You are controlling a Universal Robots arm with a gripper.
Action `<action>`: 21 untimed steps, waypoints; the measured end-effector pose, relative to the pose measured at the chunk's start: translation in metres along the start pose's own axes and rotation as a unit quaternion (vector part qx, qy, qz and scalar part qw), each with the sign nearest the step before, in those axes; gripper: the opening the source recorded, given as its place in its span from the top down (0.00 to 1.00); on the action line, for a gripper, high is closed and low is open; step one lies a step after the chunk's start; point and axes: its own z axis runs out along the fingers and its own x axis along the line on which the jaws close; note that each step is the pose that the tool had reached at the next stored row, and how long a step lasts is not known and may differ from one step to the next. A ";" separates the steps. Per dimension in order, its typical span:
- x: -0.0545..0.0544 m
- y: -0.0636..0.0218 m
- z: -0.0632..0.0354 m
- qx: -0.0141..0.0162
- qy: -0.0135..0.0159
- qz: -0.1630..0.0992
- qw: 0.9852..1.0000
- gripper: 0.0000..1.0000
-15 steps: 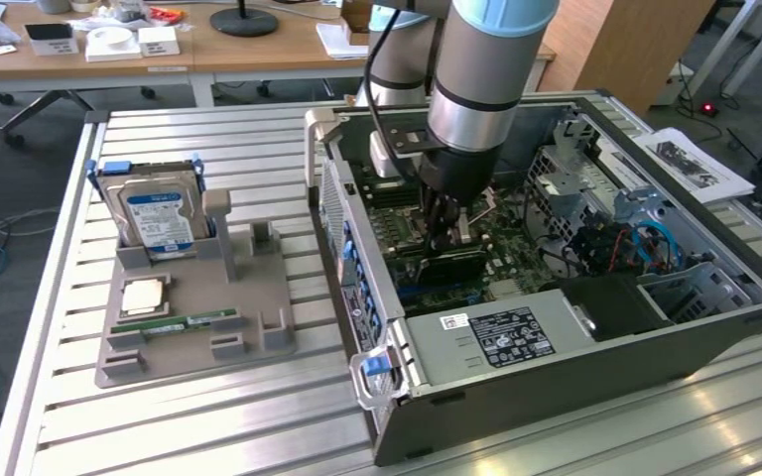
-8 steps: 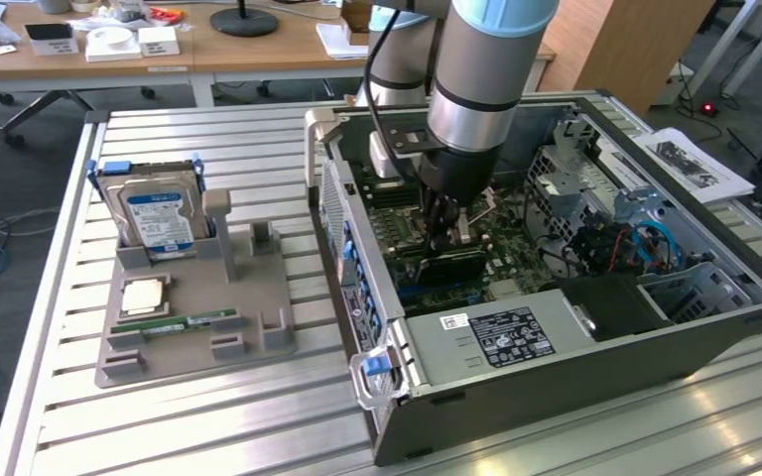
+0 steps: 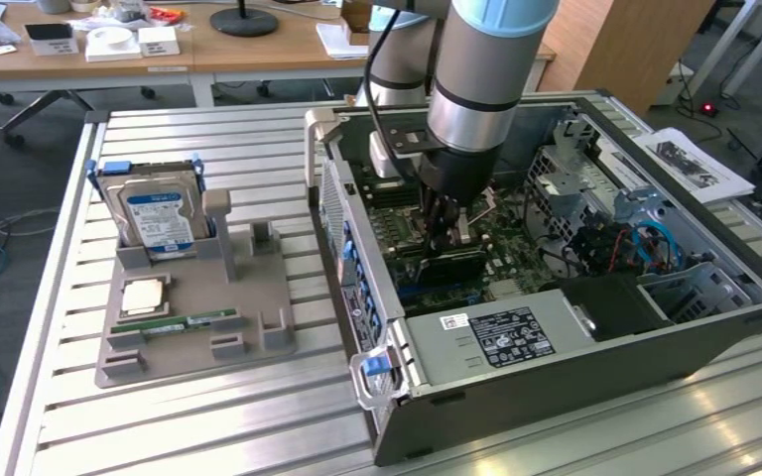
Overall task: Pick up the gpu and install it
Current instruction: 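Press down on the gpu until it lock into place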
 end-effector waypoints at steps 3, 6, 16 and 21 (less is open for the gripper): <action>0.000 -0.0001 0.0000 0.000 0.000 0.000 1.000 0.89; 0.000 -0.0006 -0.0004 0.000 0.000 0.000 1.000 0.89; 0.000 -0.0014 -0.0142 0.000 0.000 0.000 1.000 0.89; -0.001 -0.0046 -0.0213 0.000 0.000 0.000 1.000 0.89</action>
